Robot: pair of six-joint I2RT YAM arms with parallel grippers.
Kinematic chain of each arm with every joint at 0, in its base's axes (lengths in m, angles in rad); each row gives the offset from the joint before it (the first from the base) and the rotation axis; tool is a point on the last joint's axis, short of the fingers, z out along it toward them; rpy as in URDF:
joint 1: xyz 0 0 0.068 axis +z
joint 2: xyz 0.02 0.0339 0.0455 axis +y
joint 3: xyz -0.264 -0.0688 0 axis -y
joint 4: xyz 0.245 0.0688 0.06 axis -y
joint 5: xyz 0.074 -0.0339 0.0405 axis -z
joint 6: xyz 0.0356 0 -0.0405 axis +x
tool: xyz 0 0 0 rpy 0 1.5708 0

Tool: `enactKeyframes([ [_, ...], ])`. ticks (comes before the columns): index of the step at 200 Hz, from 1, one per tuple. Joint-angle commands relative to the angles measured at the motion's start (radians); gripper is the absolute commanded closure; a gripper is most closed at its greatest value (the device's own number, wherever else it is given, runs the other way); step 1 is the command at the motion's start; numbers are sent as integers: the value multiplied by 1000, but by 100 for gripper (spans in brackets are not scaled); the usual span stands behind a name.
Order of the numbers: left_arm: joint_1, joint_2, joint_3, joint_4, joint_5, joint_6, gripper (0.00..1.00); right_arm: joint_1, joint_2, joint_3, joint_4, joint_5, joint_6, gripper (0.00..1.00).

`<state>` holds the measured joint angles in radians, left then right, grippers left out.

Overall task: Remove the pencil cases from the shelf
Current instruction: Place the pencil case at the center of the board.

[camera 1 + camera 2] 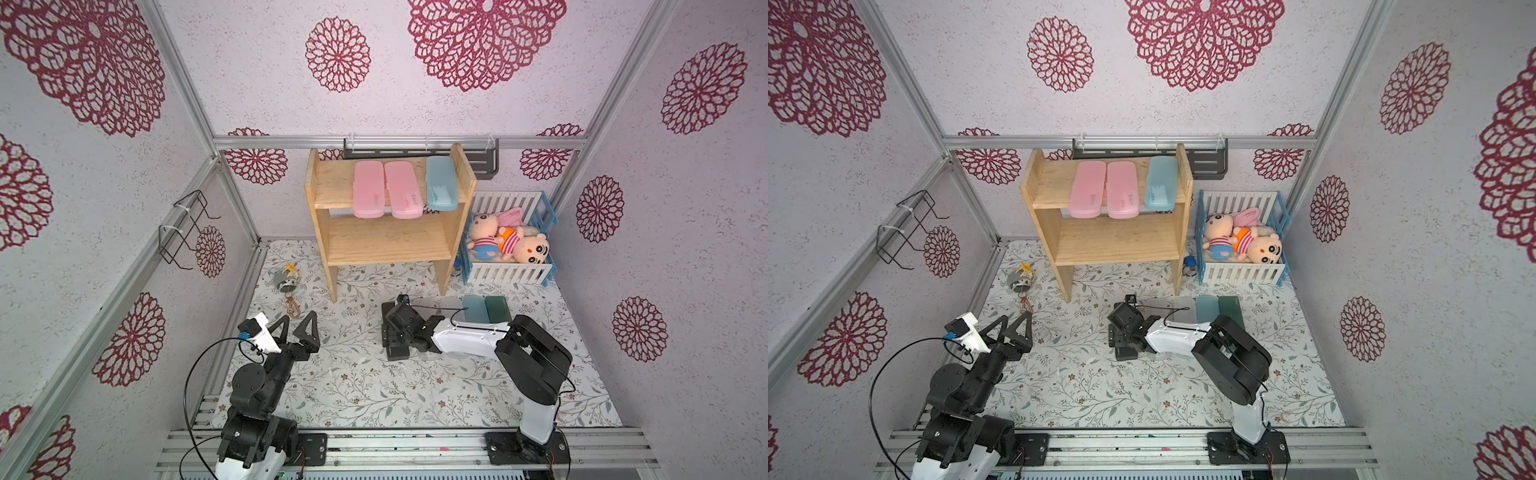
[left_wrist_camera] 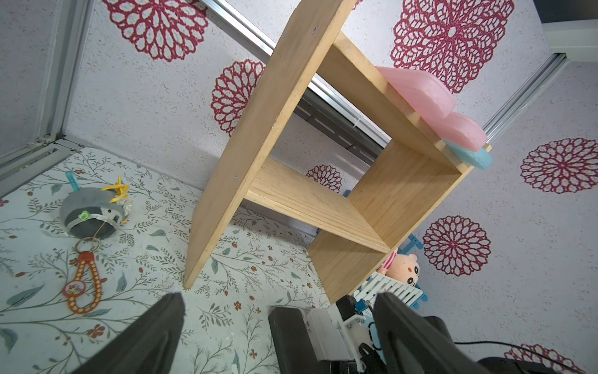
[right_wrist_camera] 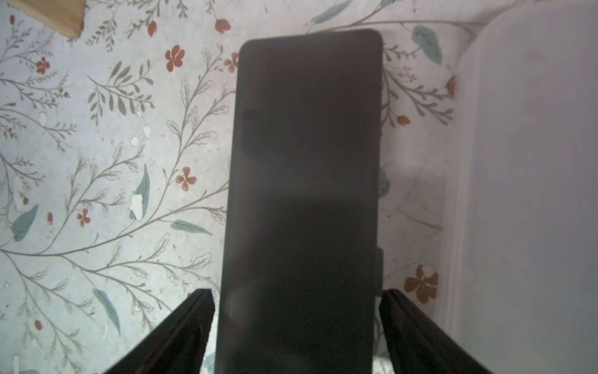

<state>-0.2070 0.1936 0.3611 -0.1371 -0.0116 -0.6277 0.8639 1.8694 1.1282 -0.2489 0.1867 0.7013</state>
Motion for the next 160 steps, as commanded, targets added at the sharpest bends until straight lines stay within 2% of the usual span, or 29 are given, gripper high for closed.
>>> enactKeyframes([
  [1, 4, 34, 44, 24, 15, 31, 3, -6, -28, 34, 14, 24, -2, 11],
  [53, 3, 74, 105, 48, 47, 8, 3, 45, -70, 138, -3, 67, -60, 11],
  [64, 3, 76, 120, 39, 39, 6, 3, 68, -56, 170, 22, 42, -73, 11],
  [108, 4, 72, 150, -25, -2, -6, 3, 100, 113, 319, 65, -49, -82, 10],
  [160, 3, 31, 141, -80, -45, 2, 3, 77, 242, 403, 47, -37, -61, 8],
])
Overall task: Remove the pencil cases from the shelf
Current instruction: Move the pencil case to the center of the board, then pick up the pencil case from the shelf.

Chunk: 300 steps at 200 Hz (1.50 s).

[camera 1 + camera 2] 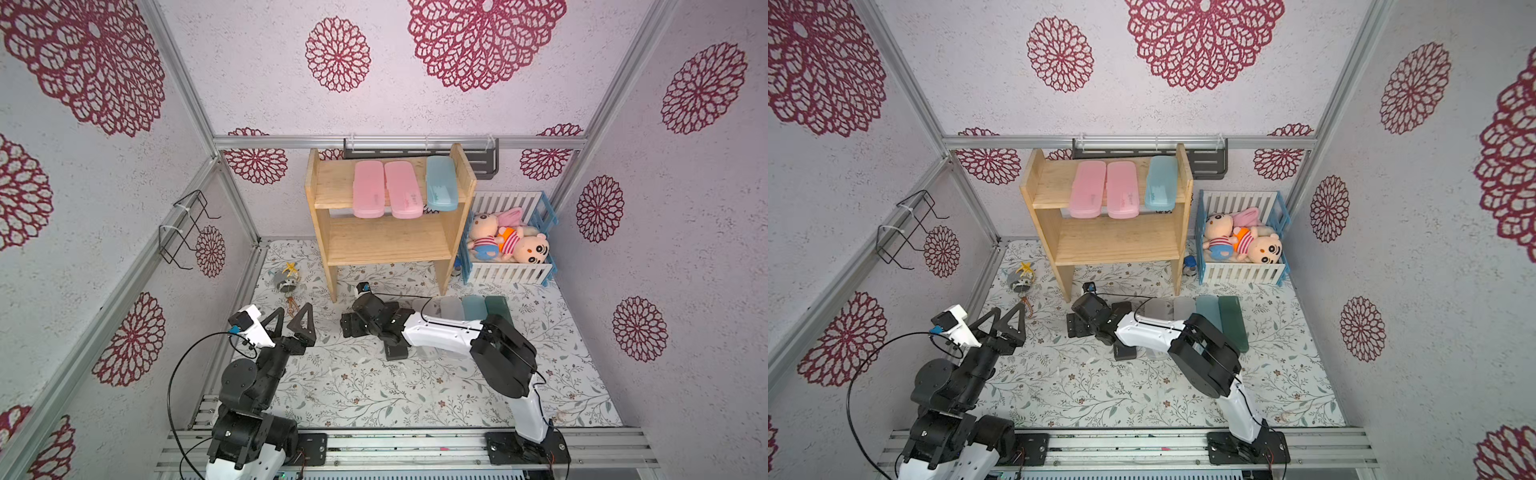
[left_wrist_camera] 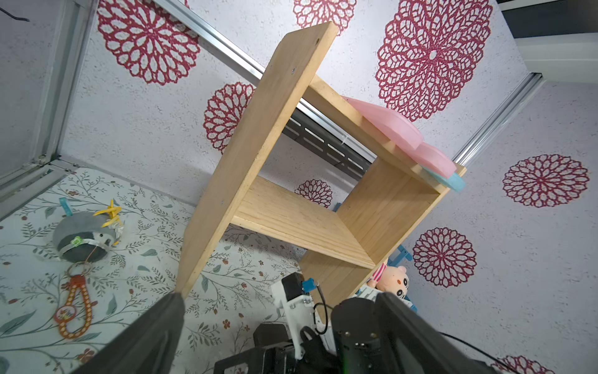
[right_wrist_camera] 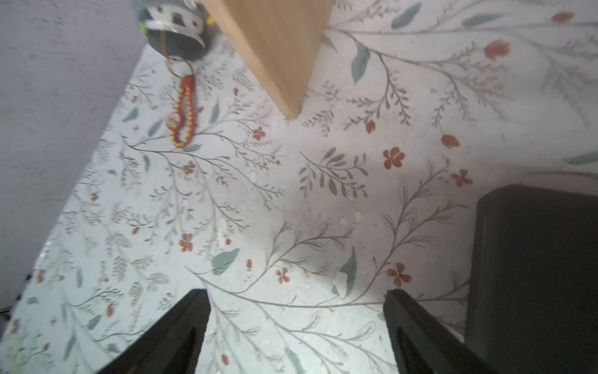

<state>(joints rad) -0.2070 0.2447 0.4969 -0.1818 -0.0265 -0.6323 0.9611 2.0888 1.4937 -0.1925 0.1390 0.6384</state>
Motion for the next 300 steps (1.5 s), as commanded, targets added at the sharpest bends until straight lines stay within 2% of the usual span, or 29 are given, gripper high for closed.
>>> enactKeyframes([
  [1, 3, -20, 4, -35, -30, 6, 3, -21, 24, 37, -10, 12, 3, 8],
  [48, 4, -24, -1, -38, -29, 4, 3, -43, 15, 2, -51, 55, 2, 6],
  [85, 4, -22, -10, -21, -12, -18, 3, -58, -41, -90, -25, 76, -5, 5],
  [124, 3, -1, -9, 11, 8, -38, 3, -64, -88, -113, 14, 72, -14, 5],
  [160, 4, 56, -10, 118, 47, -131, 3, -60, -149, -99, 43, 76, -44, 4],
  [187, -1, 164, -8, 267, 117, -304, 3, -45, -271, -153, 115, 85, -97, 2],
  [203, -20, 254, 24, 326, 135, -423, 3, -51, -371, -239, 148, 115, -99, 1],
  [236, -152, 444, 111, 494, 78, -621, 3, -111, -554, -423, 125, 129, -87, 1],
  [259, -233, 564, 213, 579, 29, -665, 3, -148, -669, -548, 116, 141, -62, 1],
  [300, -248, 781, 468, 541, 86, -713, 3, -192, -801, -663, 103, 138, -43, 1],
])
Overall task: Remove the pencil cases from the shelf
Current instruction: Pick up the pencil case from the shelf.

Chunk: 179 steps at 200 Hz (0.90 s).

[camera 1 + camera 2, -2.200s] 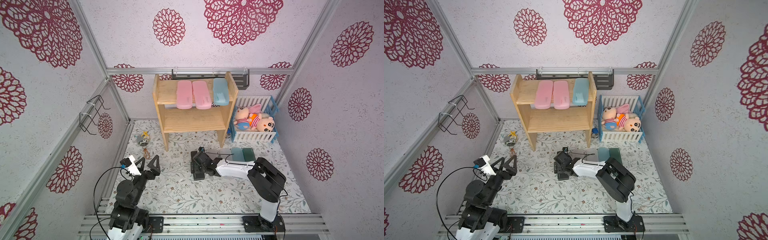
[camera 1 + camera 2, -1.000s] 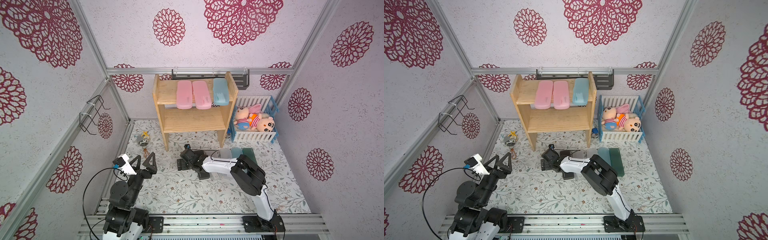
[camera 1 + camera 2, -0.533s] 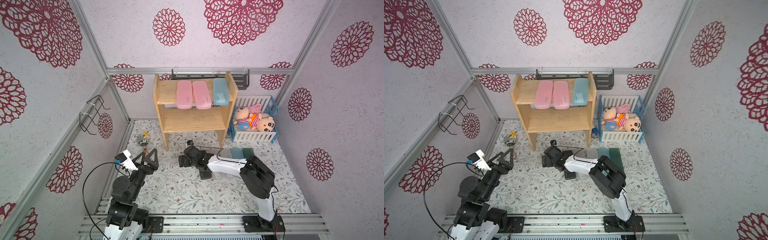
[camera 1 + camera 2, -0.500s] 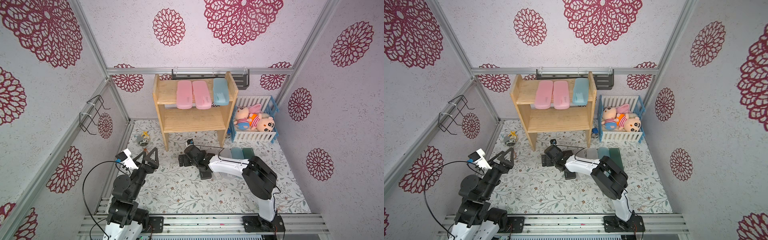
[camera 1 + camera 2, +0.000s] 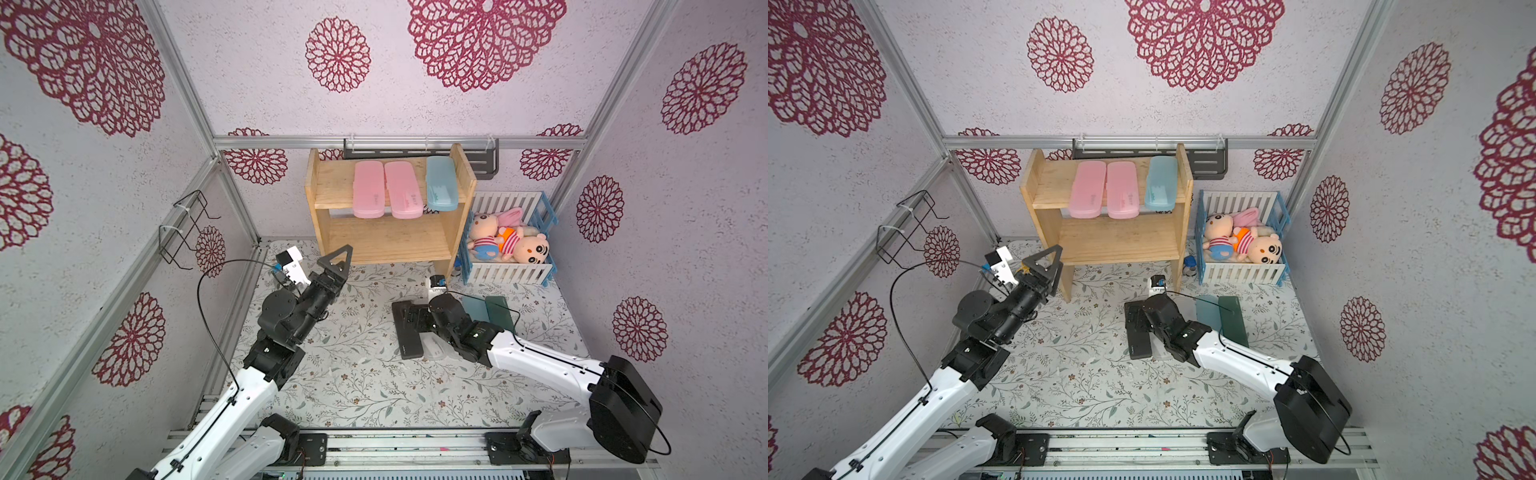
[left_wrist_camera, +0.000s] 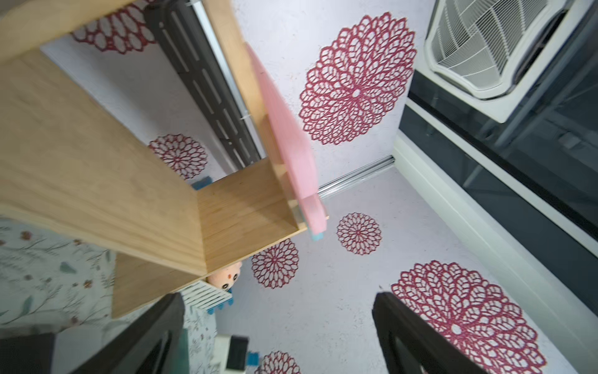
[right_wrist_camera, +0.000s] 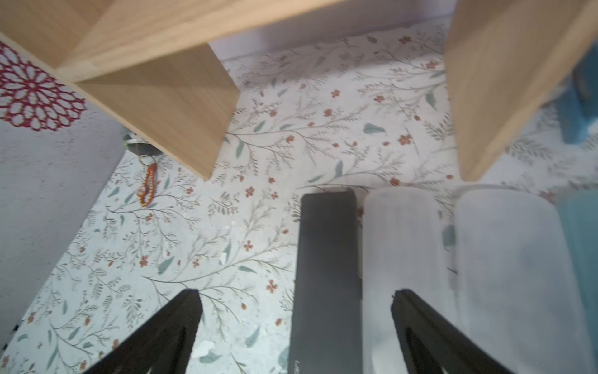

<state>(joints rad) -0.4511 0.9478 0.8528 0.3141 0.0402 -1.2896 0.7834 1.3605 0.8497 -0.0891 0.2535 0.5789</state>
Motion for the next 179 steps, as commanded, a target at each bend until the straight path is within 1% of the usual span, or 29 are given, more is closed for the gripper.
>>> enactKeyframes([
  [1, -3, 83, 118, 43, 18, -56, 3, -15, -76, -20, -1, 24, 16, 1],
  [12, -3, 123, 161, 29, -2, -60, 3, -23, -96, -27, -7, 24, 16, 1],
  [28, -1, 175, 200, 55, -24, -78, 3, -33, -127, -30, -20, 27, 12, 1],
  [41, 4, 219, 233, 87, -3, -90, 3, -41, -150, -33, -27, 25, 9, 1],
  [67, 5, 305, 323, 57, 37, -93, 3, -68, -193, -40, -46, 23, -1, 1],
  [117, 14, 400, 376, 92, 33, -91, 3, -122, -250, -43, -64, 13, -16, 1],
  [135, 25, 434, 394, 100, 41, -99, 0, -137, -260, -49, -69, 7, -20, 1],
  [156, 40, 467, 406, 109, 46, -130, 6, -154, -270, -54, -72, -2, -27, 1],
  [179, 46, 492, 406, 128, 46, -158, 17, -176, -277, -67, -70, -14, -31, 1],
])
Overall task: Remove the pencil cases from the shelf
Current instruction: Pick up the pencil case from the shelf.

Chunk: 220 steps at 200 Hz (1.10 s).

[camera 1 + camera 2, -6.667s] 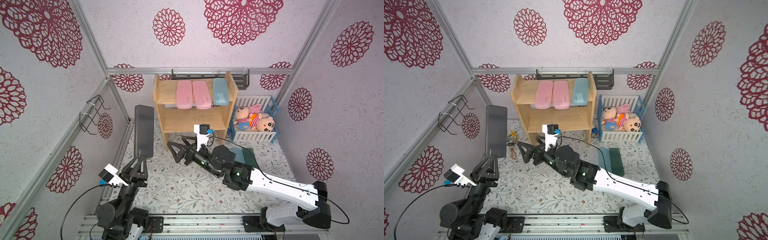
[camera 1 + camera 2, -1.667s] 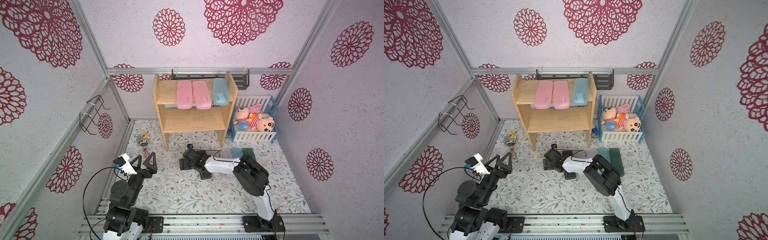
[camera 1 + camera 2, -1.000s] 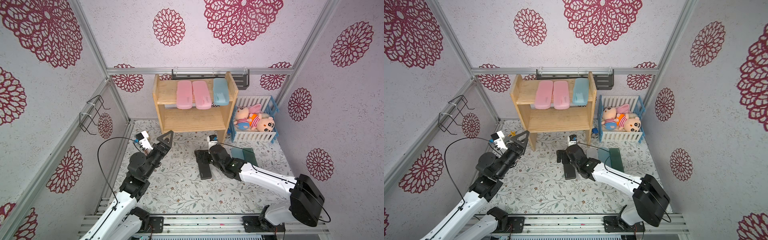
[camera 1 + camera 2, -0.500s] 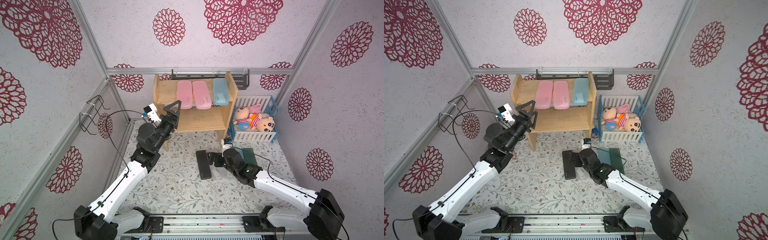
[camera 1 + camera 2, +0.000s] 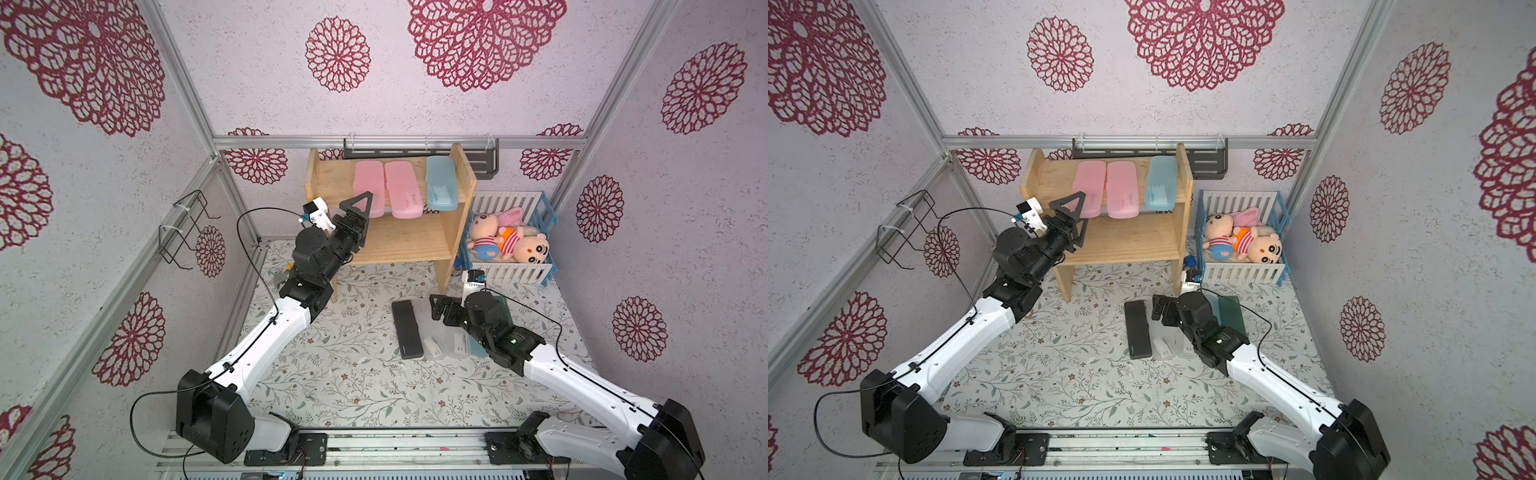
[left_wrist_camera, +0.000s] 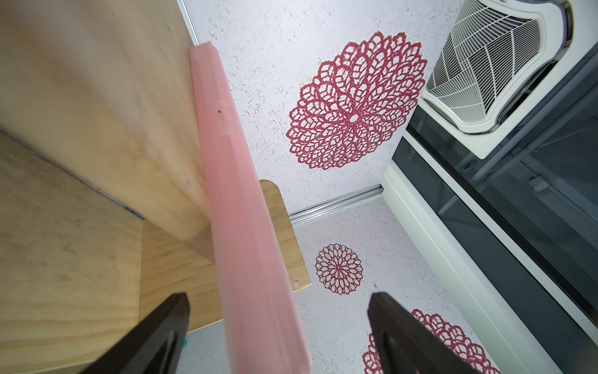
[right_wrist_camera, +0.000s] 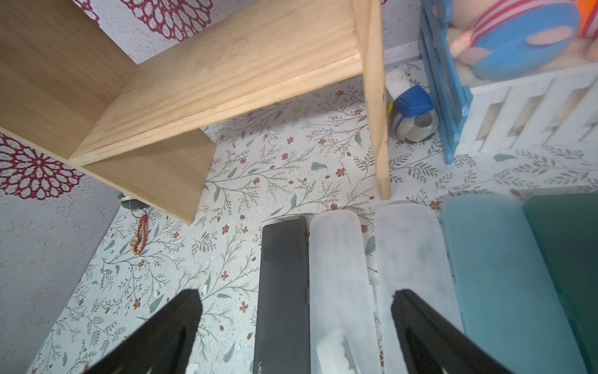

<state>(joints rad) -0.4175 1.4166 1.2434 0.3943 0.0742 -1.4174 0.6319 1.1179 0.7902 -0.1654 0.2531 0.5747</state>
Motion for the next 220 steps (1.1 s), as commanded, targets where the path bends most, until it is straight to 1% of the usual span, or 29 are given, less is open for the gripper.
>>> enactKeyframes([
  [1, 13, 23, 16, 48, 12, -31, 18, -25, -34, -8, 7, -13, -27, 1],
  [20, 13, 32, 15, 62, 10, -33, 25, -36, -39, -15, 11, -23, -27, 1],
  [30, 13, 34, 16, 75, 13, -28, 35, -40, -42, -20, 12, -25, -26, 1],
  [39, 13, 36, 16, 88, 18, -28, 39, -42, -43, -23, 14, -25, -26, 1],
  [43, 13, 36, 15, 94, 21, -28, 44, -42, -45, -23, 14, -25, -27, 1],
  [49, 14, 36, 16, 98, 27, -28, 56, -44, -46, -23, 14, -25, -27, 1],
  [54, 13, 38, 16, 97, 30, -31, 60, -44, -46, -24, 14, -26, -27, 1],
  [66, 13, 35, 16, 97, 32, -23, 64, -46, -47, -24, 14, -28, -27, 1],
  [76, 13, 27, 11, 85, 31, -21, 69, -47, -49, -25, 14, -28, -27, 1],
  [87, 12, 18, 0, 87, 29, -15, 71, -47, -52, -25, 14, -28, -24, 1],
  [97, 12, 7, -13, 93, 25, -14, 78, -46, -52, -26, 16, -31, -21, 1],
  [110, 12, -10, -26, 98, 21, -3, 81, -47, -57, -25, 15, -33, -20, 1],
  [146, 10, -82, -71, 86, 12, 60, 98, -45, -82, -22, 19, -48, -16, 1],
  [160, 10, -124, -99, 84, 8, 108, 100, -38, -94, -17, 29, -64, -17, 1],
  [180, 9, -202, -155, 92, 1, 192, 100, 3, -111, -4, 47, -56, -13, 1],
  [203, 3, -329, -224, 45, -28, 344, 100, 100, -124, 31, 67, 11, -17, 1],
  [220, -2, -449, -311, 24, -63, 474, 100, 175, -125, 62, 91, 42, -21, 1],
])
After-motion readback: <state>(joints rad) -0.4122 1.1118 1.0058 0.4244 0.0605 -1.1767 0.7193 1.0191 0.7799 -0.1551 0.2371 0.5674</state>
